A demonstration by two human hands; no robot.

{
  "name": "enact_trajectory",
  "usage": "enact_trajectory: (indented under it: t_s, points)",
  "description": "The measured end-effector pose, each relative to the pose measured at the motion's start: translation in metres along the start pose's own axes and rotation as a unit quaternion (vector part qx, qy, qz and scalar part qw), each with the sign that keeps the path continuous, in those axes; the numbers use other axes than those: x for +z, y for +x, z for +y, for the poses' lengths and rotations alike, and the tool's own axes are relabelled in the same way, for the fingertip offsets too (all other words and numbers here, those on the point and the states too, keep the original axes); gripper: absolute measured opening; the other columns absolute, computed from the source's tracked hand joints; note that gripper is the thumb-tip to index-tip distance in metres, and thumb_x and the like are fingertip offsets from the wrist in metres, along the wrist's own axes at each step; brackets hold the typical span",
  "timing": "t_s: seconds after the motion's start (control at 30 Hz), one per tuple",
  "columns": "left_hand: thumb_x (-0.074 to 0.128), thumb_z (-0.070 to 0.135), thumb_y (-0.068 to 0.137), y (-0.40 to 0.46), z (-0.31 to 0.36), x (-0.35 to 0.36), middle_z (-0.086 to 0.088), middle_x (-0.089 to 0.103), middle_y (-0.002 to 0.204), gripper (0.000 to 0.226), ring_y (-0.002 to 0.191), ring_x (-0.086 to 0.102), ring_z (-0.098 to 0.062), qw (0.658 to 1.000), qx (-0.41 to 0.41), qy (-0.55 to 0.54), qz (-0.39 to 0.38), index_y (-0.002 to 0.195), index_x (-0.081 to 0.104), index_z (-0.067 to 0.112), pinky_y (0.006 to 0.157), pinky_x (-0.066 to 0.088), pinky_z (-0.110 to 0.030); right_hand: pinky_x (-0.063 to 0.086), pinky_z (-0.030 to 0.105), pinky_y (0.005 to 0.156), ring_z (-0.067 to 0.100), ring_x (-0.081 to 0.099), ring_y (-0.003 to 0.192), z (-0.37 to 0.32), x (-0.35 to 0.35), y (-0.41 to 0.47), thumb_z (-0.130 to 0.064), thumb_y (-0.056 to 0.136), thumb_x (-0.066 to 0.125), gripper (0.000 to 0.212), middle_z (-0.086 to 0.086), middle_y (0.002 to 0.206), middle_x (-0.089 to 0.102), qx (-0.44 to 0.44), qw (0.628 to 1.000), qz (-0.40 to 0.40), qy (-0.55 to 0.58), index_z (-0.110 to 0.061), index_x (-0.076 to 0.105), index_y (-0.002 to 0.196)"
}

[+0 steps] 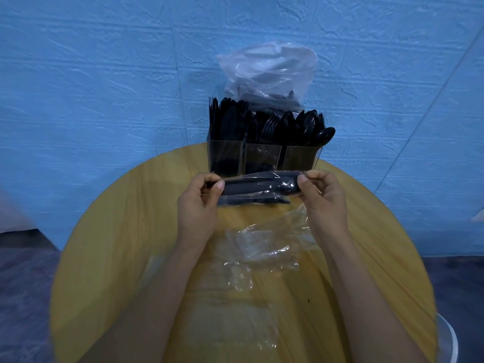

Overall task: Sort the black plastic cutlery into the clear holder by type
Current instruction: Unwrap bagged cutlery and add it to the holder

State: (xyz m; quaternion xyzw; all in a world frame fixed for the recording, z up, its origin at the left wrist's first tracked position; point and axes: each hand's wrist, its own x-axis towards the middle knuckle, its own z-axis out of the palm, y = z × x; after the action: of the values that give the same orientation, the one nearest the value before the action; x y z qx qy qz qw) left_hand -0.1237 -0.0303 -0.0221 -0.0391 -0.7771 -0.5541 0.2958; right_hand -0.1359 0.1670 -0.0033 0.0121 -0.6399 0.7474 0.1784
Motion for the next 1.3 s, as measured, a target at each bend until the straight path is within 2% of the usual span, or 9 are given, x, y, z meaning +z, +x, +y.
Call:
enact_trajectory:
  t_s: [0.13, 0.33, 0.47, 0.6, 0.77, 0.93, 1.03, 1.17, 1.3]
  points:
    - [0.057, 0.014, 0.092, -0.001, 0.002, 0.002, 0.012, 0.059, 0.081, 0.004, 0.071, 0.053, 0.004, 1.000, -0.002, -0.011, 0.003, 0.094, 0.057, 0.017, 0.064, 0.041, -0.007, 0.052, 0.022, 0.066, 0.013, 0.059, 0.067, 0.000, 0.000, -0.002, -0.003, 0.087, 0.064, 0.013, -0.001, 0.073, 0.063, -0.012, 0.999, 0.030, -0.005, -0.012, 0.059, 0.079]
    - [0.059, 0.015, 0.091, -0.002, 0.001, 0.002, 0.012, 0.059, 0.079, 0.003, 0.069, 0.053, 0.004, 1.000, -0.011, -0.019, -0.012, 0.092, 0.057, 0.017, 0.063, 0.041, -0.008, 0.048, 0.037, 0.075, 0.014, 0.052, 0.072, 0.006, 0.001, -0.002, -0.010, 0.086, 0.067, 0.016, -0.005, 0.071, 0.059, -0.065, 0.992, 0.073, -0.080, -0.019, 0.061, 0.074]
    - [0.058, 0.015, 0.092, -0.004, 0.001, 0.003, 0.013, 0.060, 0.083, 0.003, 0.076, 0.057, 0.005, 1.000, -0.002, -0.016, -0.026, 0.094, 0.058, 0.017, 0.066, 0.043, -0.008, 0.046, 0.027, 0.065, 0.011, 0.052, 0.064, 0.005, 0.001, -0.003, -0.009, 0.091, 0.060, 0.019, -0.001, 0.069, 0.057, -0.084, 0.986, 0.079, -0.119, -0.019, 0.055, 0.076]
    - [0.059, 0.014, 0.091, -0.004, 0.004, 0.004, 0.013, 0.061, 0.083, 0.004, 0.076, 0.057, 0.006, 0.999, -0.001, -0.023, -0.032, 0.094, 0.059, 0.017, 0.066, 0.043, -0.007, 0.046, 0.027, 0.063, 0.011, 0.054, 0.060, 0.006, 0.001, -0.002, -0.009, 0.093, 0.056, 0.020, 0.002, 0.066, 0.058, -0.077, 0.984, 0.091, -0.132, -0.019, 0.052, 0.076]
    - [0.060, 0.012, 0.091, -0.002, 0.000, 0.004, 0.012, 0.061, 0.082, 0.004, 0.075, 0.057, 0.004, 0.999, 0.002, -0.030, -0.016, 0.093, 0.059, 0.015, 0.066, 0.043, -0.008, 0.050, 0.017, 0.065, 0.007, 0.057, 0.066, 0.002, 0.000, -0.002, -0.008, 0.089, 0.063, 0.007, 0.002, 0.076, 0.062, -0.018, 0.999, 0.042, -0.026, -0.008, 0.057, 0.093]
    - [0.061, 0.013, 0.090, -0.002, 0.001, 0.004, 0.015, 0.060, 0.081, 0.009, 0.073, 0.056, 0.004, 1.000, 0.002, -0.020, -0.015, 0.090, 0.059, 0.023, 0.064, 0.043, -0.008, 0.047, 0.016, 0.061, 0.001, 0.053, 0.061, 0.003, 0.001, -0.002, -0.004, 0.085, 0.066, 0.019, -0.003, 0.070, 0.058, -0.045, 0.996, 0.042, -0.058, -0.017, 0.056, 0.075]
    - [0.060, 0.016, 0.090, -0.003, 0.003, 0.005, 0.014, 0.061, 0.082, 0.010, 0.074, 0.055, 0.001, 0.999, 0.016, -0.014, -0.029, 0.090, 0.059, 0.025, 0.063, 0.042, -0.010, 0.048, 0.017, 0.062, 0.004, 0.054, 0.061, 0.005, -0.001, -0.001, -0.007, 0.087, 0.065, 0.020, -0.002, 0.069, 0.059, -0.061, 0.992, 0.066, -0.094, -0.020, 0.057, 0.074]
    - [0.049, 0.016, 0.097, -0.002, 0.000, 0.004, 0.002, 0.064, 0.082, 0.013, 0.077, 0.057, -0.016, 0.997, 0.041, -0.037, -0.049, 0.093, 0.062, 0.016, 0.066, 0.045, -0.021, 0.049, 0.023, 0.063, 0.012, 0.055, 0.062, 0.006, -0.003, 0.001, -0.007, 0.089, 0.063, 0.022, -0.001, 0.067, 0.060, -0.073, 0.986, 0.090, -0.122, -0.022, 0.057, 0.074]
    - [0.048, 0.012, 0.097, 0.002, -0.008, 0.003, 0.014, 0.060, 0.077, 0.016, 0.070, 0.055, 0.000, 0.999, 0.022, -0.034, -0.027, 0.092, 0.062, 0.018, 0.065, 0.041, -0.011, 0.050, 0.022, 0.064, 0.009, 0.057, 0.063, 0.005, -0.003, 0.001, -0.005, 0.088, 0.062, 0.014, 0.002, 0.072, 0.064, -0.036, 0.994, 0.052, -0.092, -0.015, 0.064, 0.080]
